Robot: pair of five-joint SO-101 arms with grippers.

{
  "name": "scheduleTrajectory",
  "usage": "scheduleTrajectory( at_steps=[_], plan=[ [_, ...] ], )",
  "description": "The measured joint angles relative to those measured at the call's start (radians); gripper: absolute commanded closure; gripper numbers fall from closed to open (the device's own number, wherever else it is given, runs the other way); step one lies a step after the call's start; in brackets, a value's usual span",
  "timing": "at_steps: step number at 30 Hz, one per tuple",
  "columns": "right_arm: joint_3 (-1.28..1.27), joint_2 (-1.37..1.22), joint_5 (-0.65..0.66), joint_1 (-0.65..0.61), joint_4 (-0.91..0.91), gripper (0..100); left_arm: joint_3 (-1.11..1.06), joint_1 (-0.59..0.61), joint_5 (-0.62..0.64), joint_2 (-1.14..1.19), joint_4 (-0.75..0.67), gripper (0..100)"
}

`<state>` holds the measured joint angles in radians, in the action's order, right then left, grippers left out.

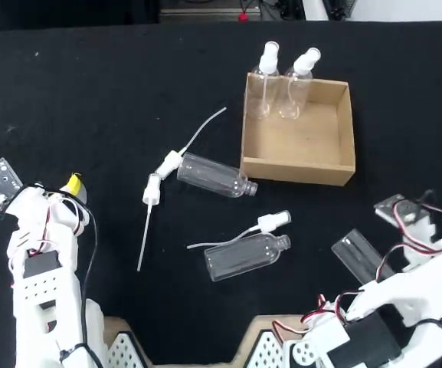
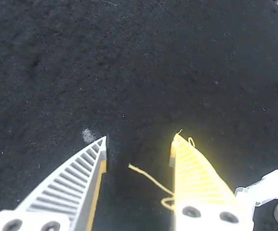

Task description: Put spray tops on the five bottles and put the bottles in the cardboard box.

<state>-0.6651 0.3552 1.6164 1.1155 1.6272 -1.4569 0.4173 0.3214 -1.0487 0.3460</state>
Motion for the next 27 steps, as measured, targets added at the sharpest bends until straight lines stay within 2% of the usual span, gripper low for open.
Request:
scheduleTrajectory(
  at_steps=[9,15,18,22,27],
  plan=[
    [-0.215,0.002,0.026,0.003,-0.278,87.4,0.0,0.0,0.0,0.0,0.0,79],
    [-0.244,0.002,0.021,0.046,-0.499,87.5,0.0,0.0,0.0,0.0,0.0,79],
    [-0.245,0.002,-0.071,0.049,-0.603,87.5,0.0,0.0,0.0,0.0,0.0,79],
    [-0.265,0.002,-0.264,0.043,-0.717,87.4,0.0,0.0,0.0,0.0,0.0,79],
    [-0.267,0.002,-0.537,-0.063,-0.746,87.4,0.0,0.0,0.0,0.0,0.0,79]
  ],
)
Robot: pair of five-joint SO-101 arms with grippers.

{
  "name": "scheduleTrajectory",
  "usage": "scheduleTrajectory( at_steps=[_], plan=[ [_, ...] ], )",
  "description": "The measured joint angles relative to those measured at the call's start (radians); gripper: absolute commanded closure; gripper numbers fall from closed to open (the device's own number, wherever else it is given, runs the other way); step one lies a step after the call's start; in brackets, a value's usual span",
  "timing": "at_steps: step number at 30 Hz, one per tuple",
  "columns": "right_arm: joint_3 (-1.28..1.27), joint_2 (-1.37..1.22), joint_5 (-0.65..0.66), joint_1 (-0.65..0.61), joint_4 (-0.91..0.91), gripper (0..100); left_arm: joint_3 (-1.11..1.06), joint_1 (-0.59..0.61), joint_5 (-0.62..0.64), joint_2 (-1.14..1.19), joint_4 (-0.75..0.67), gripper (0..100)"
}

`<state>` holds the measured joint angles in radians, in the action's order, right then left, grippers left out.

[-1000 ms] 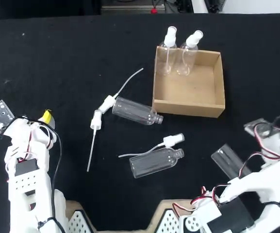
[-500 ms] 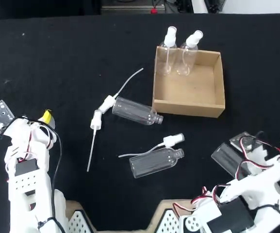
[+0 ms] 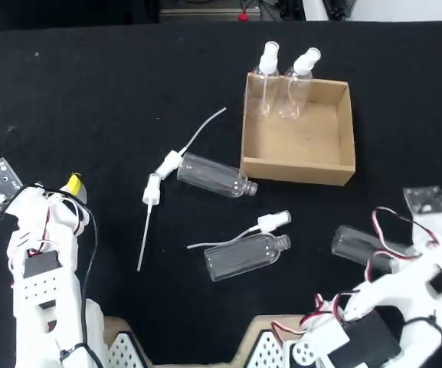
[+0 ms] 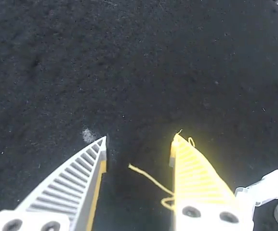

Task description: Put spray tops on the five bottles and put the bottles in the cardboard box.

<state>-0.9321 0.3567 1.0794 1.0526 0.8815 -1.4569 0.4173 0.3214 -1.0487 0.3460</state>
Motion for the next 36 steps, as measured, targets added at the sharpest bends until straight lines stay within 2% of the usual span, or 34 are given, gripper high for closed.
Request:
scheduleTrajectory(
  at_steps=[7,12,16,19,23,28,36],
  plan=[
    [-0.012,0.0,-0.33,-0.181,-0.089,87.4,0.0,0.0,0.0,0.0,0.0,79],
    [-0.012,0.0,-0.512,-0.209,-0.229,87.4,0.0,0.0,0.0,0.0,0.0,79],
    [-0.012,0.0,-0.608,-0.221,-0.238,86.8,0.0,0.0,0.0,0.0,0.0,79],
    [-0.012,0.0,-0.686,-0.236,-0.204,79.6,0.0,0.0,0.0,0.0,0.0,79],
    [0.037,0.0,-0.844,-0.284,-0.06,71.2,0.0,0.0,0.0,0.0,0.0,79],
    [0.115,0.0,-1.068,-0.373,0.101,70.9,0.0,0.0,0.0,0.0,0.0,79],
    [0.138,0.0,-1.425,-0.44,0.104,70.9,0.0,0.0,0.0,0.0,0.0,79]
  ],
)
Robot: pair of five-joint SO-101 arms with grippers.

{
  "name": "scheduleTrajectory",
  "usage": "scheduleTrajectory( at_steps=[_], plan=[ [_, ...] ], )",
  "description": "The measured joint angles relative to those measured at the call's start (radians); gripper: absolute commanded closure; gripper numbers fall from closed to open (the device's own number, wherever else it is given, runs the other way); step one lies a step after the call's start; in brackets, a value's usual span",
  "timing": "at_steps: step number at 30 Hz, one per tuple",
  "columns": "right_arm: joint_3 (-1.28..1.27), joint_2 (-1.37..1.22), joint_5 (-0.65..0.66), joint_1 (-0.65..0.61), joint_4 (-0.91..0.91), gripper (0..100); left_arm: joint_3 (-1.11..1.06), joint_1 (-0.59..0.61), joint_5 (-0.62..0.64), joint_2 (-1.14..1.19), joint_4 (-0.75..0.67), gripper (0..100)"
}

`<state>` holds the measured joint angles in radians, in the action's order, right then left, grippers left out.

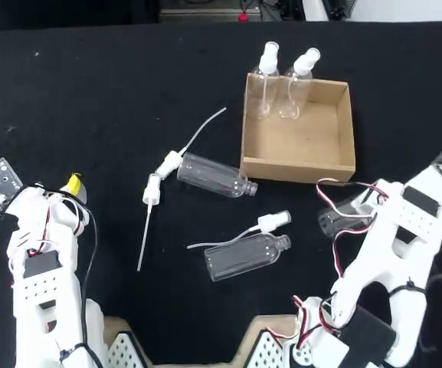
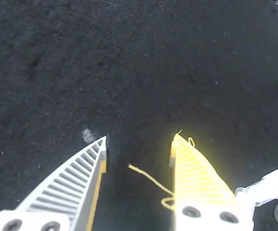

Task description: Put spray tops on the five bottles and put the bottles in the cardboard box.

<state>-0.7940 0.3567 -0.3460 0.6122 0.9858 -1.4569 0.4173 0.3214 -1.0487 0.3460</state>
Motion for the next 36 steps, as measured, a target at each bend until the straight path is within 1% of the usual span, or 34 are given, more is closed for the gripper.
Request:
scheduleTrajectory(
  at_steps=[3,5,12,16,21,23,25,27,29,31,33,36],
  plan=[
    [0.002,0.0,-0.089,0.0,-0.041,70.9,0.0,0.0,0.0,0.0,0.0,79],
    [0.002,0.0,-0.112,0.0,-0.052,70.9,0.0,0.0,0.0,0.0,0.0,79],
    [0.002,0.0,-0.129,0.0,-0.083,70.9,0.0,0.0,0.0,0.0,0.0,79],
    [-0.058,0.0,-0.129,0.002,-0.16,70.9,0.0,0.0,0.0,0.0,0.0,79],
    [-0.071,0.0,-0.127,0.041,-0.17,70.9,0.0,0.0,0.0,0.0,0.0,79],
    [-0.071,0.0,-0.098,0.048,-0.17,72.1,0.0,0.0,0.0,0.0,0.0,79],
    [-0.077,0.0,-0.055,0.049,-0.172,77.9,0.0,0.0,0.0,0.0,0.0,79],
    [-0.077,0.0,0.014,0.049,-0.172,84.7,0.0,0.0,0.0,0.0,0.0,79],
    [-0.078,0.0,0.097,0.049,-0.175,87.4,0.0,0.0,0.0,0.0,0.0,79],
    [-0.089,-0.002,0.173,0.049,-0.175,86.0,0.0,0.0,0.0,0.0,0.0,79],
    [-0.087,-0.017,0.238,0.049,-0.175,81.9,0.0,0.0,0.0,0.0,0.0,79],
    [-0.064,-0.074,0.285,0.048,-0.184,74.7,0.0,0.0,0.0,0.0,0.0,79]
  ],
)
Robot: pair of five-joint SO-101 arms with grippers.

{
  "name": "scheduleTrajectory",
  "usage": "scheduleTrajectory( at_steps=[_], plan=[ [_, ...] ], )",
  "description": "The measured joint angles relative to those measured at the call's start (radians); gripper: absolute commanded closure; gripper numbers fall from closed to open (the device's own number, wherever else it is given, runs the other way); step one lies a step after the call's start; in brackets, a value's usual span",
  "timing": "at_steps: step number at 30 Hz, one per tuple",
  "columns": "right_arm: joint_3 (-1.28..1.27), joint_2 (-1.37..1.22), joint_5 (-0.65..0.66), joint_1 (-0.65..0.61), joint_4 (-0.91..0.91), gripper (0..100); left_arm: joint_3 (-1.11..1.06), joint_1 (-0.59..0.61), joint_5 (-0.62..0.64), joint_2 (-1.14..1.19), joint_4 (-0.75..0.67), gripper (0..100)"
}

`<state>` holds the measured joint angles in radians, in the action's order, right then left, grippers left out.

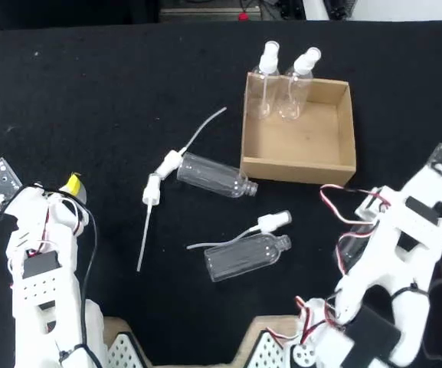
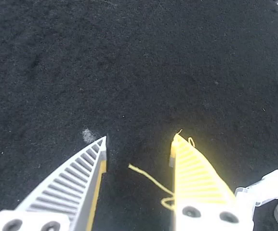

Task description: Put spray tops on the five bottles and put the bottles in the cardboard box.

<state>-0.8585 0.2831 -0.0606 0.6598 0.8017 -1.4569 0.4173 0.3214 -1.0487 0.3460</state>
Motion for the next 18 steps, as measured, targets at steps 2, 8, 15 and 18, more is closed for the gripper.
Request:
scheduleTrajectory(
  at_steps=[2,8,15,18],
  plan=[
    [0.031,-0.064,0.011,0.0,-0.003,72.9,0.0,0.0,0.0,0.0,0.0,79],
    [0.181,-0.315,0.023,0.0,0.12,80.4,0.0,0.0,0.0,0.0,0.0,79],
    [0.476,-0.463,0.095,0.006,0.413,95.2,0.0,0.0,0.0,0.0,0.0,79],
    [0.578,-0.466,0.178,0.006,0.474,95.6,0.0,0.0,0.0,0.0,0.0,79]
  ],
)
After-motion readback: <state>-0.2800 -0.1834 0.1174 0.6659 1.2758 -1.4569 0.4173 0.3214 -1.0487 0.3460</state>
